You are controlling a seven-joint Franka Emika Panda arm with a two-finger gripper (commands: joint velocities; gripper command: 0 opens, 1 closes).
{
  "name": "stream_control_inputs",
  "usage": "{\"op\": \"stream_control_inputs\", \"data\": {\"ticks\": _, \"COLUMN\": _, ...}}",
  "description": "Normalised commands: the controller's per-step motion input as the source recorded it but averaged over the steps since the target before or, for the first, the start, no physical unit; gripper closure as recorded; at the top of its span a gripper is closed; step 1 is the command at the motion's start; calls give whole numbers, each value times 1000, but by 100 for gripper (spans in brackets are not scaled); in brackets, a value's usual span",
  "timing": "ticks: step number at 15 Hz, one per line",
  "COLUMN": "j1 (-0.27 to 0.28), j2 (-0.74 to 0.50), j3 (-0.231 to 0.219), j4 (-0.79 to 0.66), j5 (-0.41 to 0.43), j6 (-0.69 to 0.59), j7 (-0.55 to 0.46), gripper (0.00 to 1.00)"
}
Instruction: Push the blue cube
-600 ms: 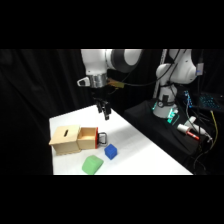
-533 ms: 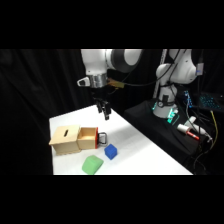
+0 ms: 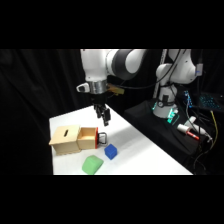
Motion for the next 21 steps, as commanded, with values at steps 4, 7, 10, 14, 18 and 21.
{"op": "stream_control_inputs", "data": {"ticks": 4, "j1": 44, "j2": 174, "j3": 36, "j4": 147, "j5": -42, "j6": 197, "j7": 71, "gripper": 60}}
{"op": "stream_control_inputs", "data": {"ticks": 7, "j1": 33, "j2": 140, "j3": 13, "j4": 88, "j5": -90, "j6": 191, "j7": 60, "gripper": 83}}
{"op": "stream_control_inputs", "data": {"ticks": 10, "j1": 20, "j2": 101, "j3": 23, "j4": 36, "j5": -60, "j6": 135, "j7": 43, "gripper": 100}}
{"op": "stream_control_inputs", "data": {"ticks": 14, "j1": 33, "j2": 77, "j3": 31, "j4": -20, "j5": -56, "j6": 119, "j7": 47, "gripper": 99}}
{"op": "stream_control_inputs", "data": {"ticks": 18, "j1": 54, "j2": 75, "j3": 44, "j4": -78, "j5": -57, "j6": 203, "j7": 59, "gripper": 99}}
{"op": "stream_control_inputs", "data": {"ticks": 21, "j1": 61, "j2": 120, "j3": 30, "j4": -97, "j5": -99, "j6": 417, "j7": 58, "gripper": 100}}
